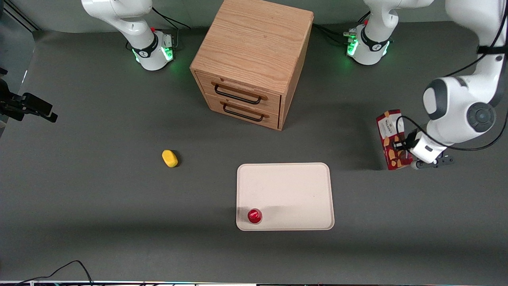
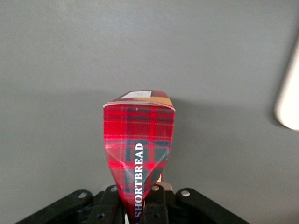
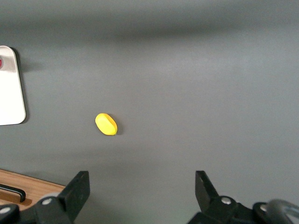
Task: Place red cookie box on tray
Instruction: 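Close the left gripper on the shortbread box and lift it, then carry the held box over the cream tray and lower it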
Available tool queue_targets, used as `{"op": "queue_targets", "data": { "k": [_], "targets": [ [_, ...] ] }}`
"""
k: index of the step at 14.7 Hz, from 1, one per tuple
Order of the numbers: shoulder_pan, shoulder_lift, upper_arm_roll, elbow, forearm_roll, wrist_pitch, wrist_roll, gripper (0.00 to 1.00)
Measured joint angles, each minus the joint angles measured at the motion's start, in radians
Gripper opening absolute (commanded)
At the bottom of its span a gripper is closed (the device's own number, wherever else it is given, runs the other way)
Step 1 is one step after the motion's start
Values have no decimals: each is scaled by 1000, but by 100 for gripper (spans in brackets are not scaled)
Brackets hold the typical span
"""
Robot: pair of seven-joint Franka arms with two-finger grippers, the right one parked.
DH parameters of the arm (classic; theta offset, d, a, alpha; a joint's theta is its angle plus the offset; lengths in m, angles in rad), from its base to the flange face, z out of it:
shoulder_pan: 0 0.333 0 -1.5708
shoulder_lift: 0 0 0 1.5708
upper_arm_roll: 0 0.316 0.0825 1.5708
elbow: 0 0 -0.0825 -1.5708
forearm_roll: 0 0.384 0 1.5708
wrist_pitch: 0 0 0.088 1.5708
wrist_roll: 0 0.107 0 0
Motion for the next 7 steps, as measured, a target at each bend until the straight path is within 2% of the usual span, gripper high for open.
{"op": "queue_targets", "data": {
  "k": [4, 7],
  "targets": [
    [-11, -77, -41, 316, 9, -429, -64, 0],
    [-15, -74, -53, 478, 47, -555, -67, 0]
  ]
}}
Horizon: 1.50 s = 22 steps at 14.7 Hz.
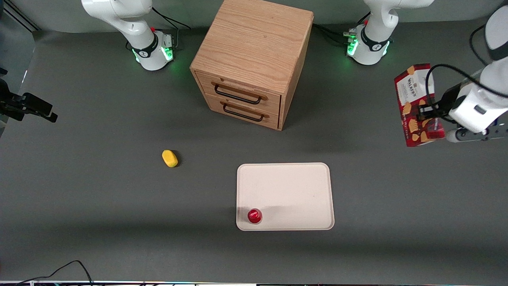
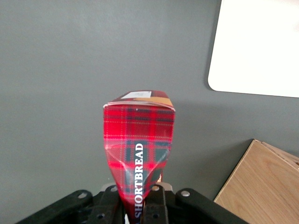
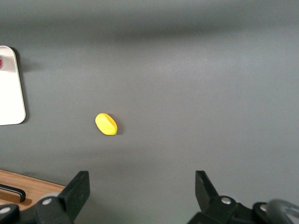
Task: Place red cookie box on tray
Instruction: 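Carry the held box over the cream tray and lower it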
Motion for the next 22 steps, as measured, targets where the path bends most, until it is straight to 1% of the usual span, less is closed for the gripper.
{"op": "queue_targets", "data": {
  "k": [2, 4, 6, 9, 10, 11, 14, 16, 19, 22],
  "targets": [
    [-1, 19, -19, 12, 1, 3, -35, 0],
    [-3, 68, -70, 13, 0, 58, -141, 0],
    [-8, 148, -145, 16, 0, 186, -289, 0],
    [-20, 302, -251, 26, 7, 427, -504, 0],
    [-31, 352, -265, 34, 22, 487, -539, 0],
    [-44, 397, -270, 43, 52, 536, -575, 0],
    [-69, 511, -272, 58, 197, 678, -674, 0],
    [-76, 569, -273, 69, 263, 748, -686, 0],
    [-89, 629, -274, 93, 314, 795, -687, 0],
    [-95, 657, -275, 104, 324, 842, -687, 0]
  ]
}}
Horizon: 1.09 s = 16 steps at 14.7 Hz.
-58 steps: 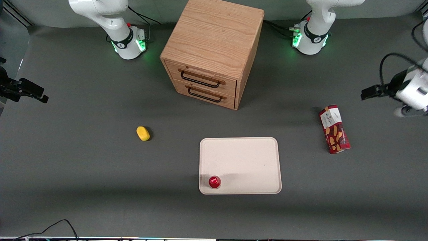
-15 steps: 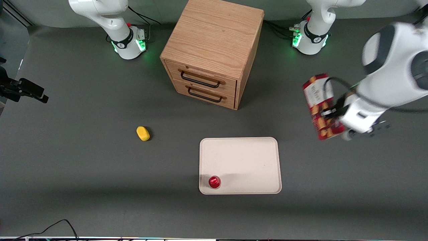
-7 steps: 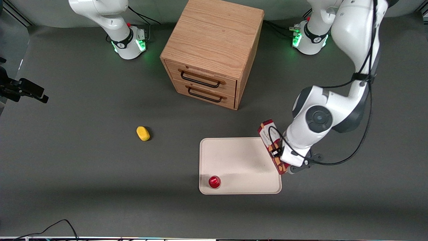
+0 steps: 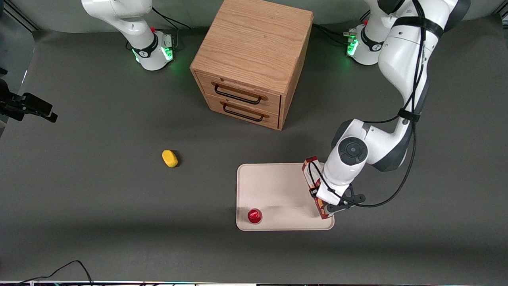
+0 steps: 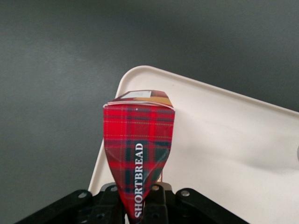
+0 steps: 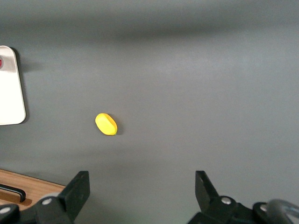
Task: Place red cookie box on tray
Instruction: 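Carry the held box over the cream tray and lower it, then open the left gripper to release the box onto the tray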
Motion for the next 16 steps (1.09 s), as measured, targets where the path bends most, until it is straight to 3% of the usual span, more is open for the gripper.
{"op": "queue_targets", "data": {
  "k": [8, 10, 11, 12, 16],
  "targets": [
    [0, 43, 0, -22, 3, 103, 0, 0],
    [0, 46, 0, -38, 3, 127, 0, 62],
    [0, 47, 1, -43, 3, 134, 0, 87],
    [0, 47, 1, -46, 4, 137, 0, 100],
    [5, 34, 4, -28, 4, 27, 4, 100]
  ]
}}
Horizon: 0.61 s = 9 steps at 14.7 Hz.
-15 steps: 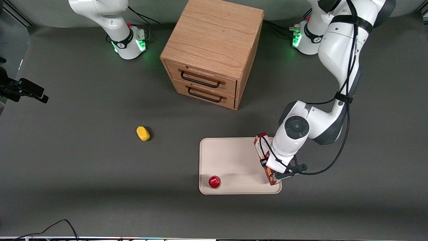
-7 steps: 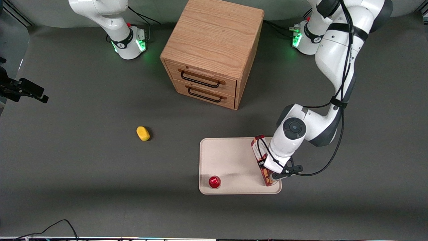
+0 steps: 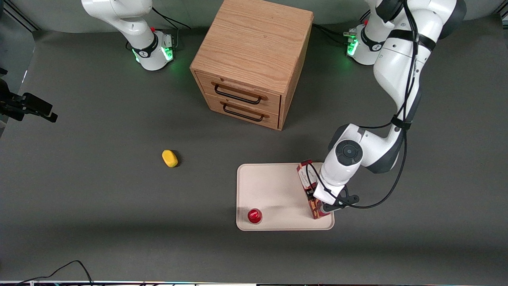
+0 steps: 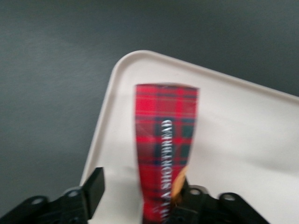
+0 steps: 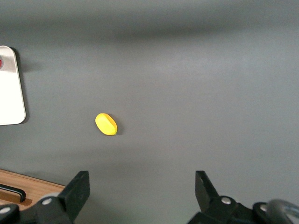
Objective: Place red cookie box on tray
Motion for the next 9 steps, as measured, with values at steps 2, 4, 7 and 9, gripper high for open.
{"op": "queue_targets", "data": {
  "k": [2, 4, 7, 9],
  "targets": [
    [1, -38, -2, 40, -5, -188, 23, 100],
    [2, -110, -4, 75, -59, -377, 88, 100],
    [34, -255, -1, 91, -165, -617, 257, 100],
    [76, -339, 7, 89, -188, -726, 363, 100]
  ]
}}
